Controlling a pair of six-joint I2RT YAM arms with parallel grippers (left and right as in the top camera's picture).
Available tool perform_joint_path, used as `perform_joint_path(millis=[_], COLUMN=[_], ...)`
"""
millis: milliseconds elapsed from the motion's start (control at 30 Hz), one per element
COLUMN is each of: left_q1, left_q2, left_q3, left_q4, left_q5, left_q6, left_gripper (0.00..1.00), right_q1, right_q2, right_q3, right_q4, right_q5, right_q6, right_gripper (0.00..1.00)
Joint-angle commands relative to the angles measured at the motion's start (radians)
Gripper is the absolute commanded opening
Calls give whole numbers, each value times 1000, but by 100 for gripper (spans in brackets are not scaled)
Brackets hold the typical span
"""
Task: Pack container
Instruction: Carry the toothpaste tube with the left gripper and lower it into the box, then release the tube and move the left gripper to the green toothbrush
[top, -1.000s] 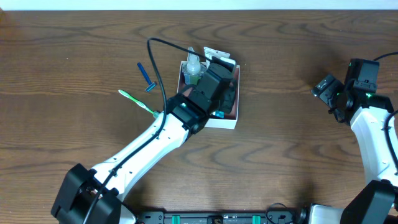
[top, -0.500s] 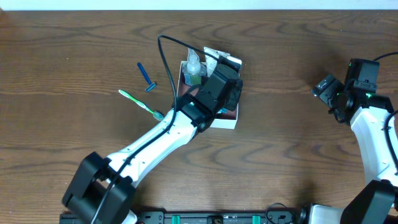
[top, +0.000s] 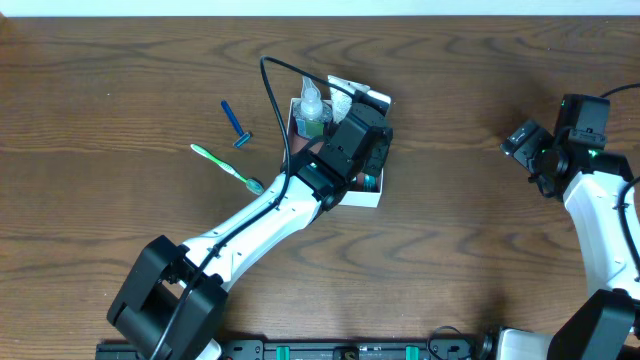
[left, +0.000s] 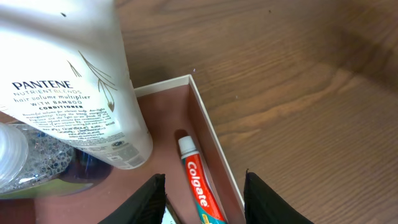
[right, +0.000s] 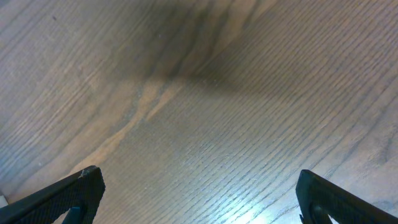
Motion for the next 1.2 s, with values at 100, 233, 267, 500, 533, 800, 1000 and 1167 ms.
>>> perform_joint_path(millis=[100, 233, 267, 500, 533, 800, 1000, 1167], left_q1=[-2, 0, 1, 44, 59, 294, 378, 398], left_q2=[-52, -188, -224, -406, -410, -360, -225, -96], left_q3=[18, 18, 18, 18, 18, 11, 11, 11], left_q4=[-11, -111, -149, -418, -446, -562, -489, -459], left_q5=[-11, -21, -41, -232, -255, -325, -326, -327], left_q6=[10, 10, 10, -21, -48, -486, -545, -620], left_gripper=[43, 43, 43, 43, 43, 51, 51, 51], right_q1=[-7, -7, -7, -7, -7, -8, -7, -8], right_q2=[3, 3, 3, 3, 3, 3, 3, 3], right_q3=[2, 2, 2, 2, 2, 2, 2, 2], right_q4=[-1, -1, -1, -1, -1, -1, -1, -1], right_q5=[6, 6, 6, 6, 6, 6, 6, 6], right_q6=[10, 10, 10, 10, 10, 10, 10, 10], right_gripper=[99, 99, 99, 99, 99, 99, 99, 99])
